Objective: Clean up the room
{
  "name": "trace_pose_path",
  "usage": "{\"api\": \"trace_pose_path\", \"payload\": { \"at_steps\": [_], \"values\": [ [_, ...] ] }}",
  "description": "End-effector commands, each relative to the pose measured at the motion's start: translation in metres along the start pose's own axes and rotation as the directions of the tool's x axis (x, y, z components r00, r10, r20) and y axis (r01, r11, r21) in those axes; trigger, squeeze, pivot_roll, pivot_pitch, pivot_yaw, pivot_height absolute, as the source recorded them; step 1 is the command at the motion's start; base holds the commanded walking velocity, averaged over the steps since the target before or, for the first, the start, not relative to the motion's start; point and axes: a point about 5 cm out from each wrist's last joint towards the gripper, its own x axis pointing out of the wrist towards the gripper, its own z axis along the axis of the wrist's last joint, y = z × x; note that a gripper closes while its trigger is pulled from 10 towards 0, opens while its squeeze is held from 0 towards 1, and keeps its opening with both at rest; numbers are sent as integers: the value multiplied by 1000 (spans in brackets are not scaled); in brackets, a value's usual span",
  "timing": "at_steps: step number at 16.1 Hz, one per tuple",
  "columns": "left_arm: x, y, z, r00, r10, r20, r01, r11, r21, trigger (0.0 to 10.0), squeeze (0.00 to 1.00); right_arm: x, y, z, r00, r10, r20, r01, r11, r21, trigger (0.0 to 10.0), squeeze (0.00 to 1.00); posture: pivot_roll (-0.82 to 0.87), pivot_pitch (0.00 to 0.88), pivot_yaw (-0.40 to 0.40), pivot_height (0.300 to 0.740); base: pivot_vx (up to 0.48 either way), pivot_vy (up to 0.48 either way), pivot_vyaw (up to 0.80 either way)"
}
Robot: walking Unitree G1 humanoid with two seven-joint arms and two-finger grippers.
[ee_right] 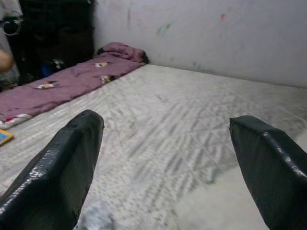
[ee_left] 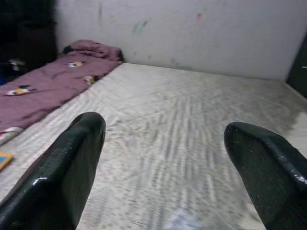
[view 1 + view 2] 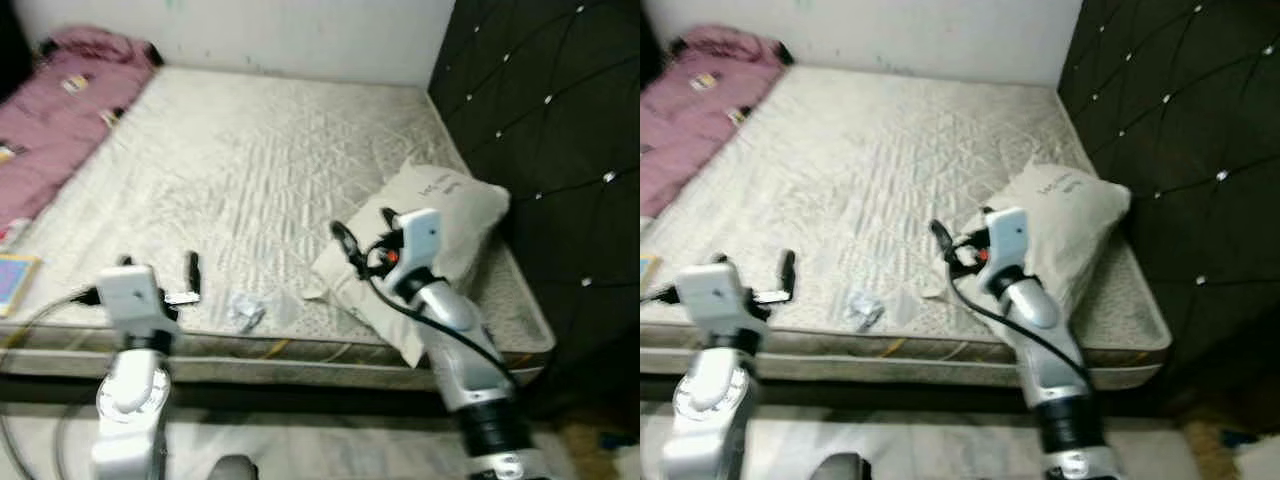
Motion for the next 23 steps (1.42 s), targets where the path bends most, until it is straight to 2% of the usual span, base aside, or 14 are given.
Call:
{"api": "trace_pose_path", "payload": {
  "at_steps": [1, 4, 15, 19, 21, 23],
  "values": [
    [1, -2, 2, 1000, -22, 7, 22, 1000, -3, 10000, 0, 0, -3, 0, 1000, -19, -2, 19, 1000, 16, 10000, 0, -6, 0, -95, 740, 0, 0, 0],
    [0, -2, 3, 999, -36, 13, 36, 999, -14, 10000, 0, 1, -4, 1, 1000, -20, -1, 20, 1000, 14, 10000, 0, -7, 0, -93, 740, 0, 0, 0],
    [0, -2, 3, 999, -38, 16, 38, 999, -11, 10000, 0, 1, -3, 0, 1000, -20, 0, 20, 1000, 16, 10000, 0, -4, 0, -93, 740, 254, 0, 0],
    [1, -2, 3, 999, -37, 12, 37, 999, -11, 10000, 0, 2, -3, 0, 1000, -18, -1, 18, 1000, 14, 10000, 0, 0, 0, -93, 740, 0, 0, 0],
    [1, 0, 0, 1000, -5, -3, 5, 1000, 0, 10000, 0, 1, -3, -1, 1000, -17, -3, 18, 1000, 13, 10000, 0, 0, 0, -87, 740, 0, 0, 0],
    [-3, -2, -2, 999, -33, -7, 33, 999, 6, 10000, 0, 1, -2, -2, 1000, -15, -4, 15, 1000, 7, 10000, 0, 0, 0, -84, 740, 0, 0, 0]
  ]
}}
